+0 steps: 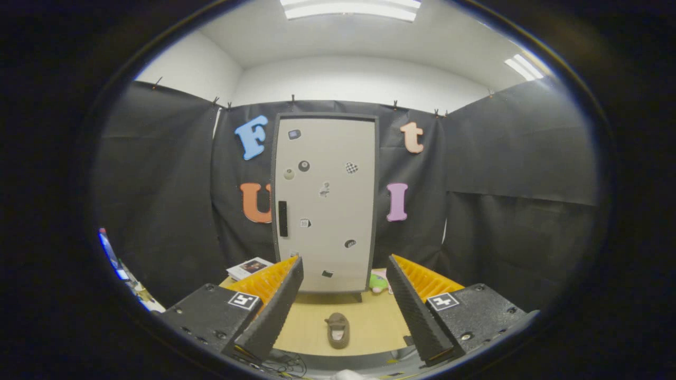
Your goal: Open the shoe cabinet door, grab the shoes and put them into the shoe cabinet, then close the shoe cabinet door.
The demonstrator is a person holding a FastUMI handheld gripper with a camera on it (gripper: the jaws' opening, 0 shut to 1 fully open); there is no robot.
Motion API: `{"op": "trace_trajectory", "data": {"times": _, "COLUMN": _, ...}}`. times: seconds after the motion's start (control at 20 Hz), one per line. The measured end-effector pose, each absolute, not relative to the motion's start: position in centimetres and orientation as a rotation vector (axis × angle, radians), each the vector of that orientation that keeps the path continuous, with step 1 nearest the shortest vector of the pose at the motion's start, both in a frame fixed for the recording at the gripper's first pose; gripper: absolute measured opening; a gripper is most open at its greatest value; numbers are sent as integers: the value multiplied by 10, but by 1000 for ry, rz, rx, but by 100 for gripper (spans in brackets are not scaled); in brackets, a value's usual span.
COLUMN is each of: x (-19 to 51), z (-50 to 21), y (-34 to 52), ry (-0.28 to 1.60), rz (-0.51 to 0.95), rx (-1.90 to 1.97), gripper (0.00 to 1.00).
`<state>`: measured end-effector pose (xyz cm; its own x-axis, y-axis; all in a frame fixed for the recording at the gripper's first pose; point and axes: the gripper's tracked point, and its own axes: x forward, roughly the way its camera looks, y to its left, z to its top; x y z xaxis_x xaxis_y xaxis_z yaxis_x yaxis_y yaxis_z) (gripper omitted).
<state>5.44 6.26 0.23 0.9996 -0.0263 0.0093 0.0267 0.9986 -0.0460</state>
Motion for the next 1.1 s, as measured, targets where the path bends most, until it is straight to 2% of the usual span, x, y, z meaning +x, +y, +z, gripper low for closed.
{"op": "trace_trajectory", "data": {"times": 0.55, "x": 169, "z": 4, "y": 162, "ry": -47, "rz": 76, "rx": -111, "gripper": 100}}
{"op": "trace_trajectory", "data": {"times": 1.1, "x": 351, "z": -3, "y": 221, "ry": -17, "rz": 155, "rx": -68, "gripper": 100}}
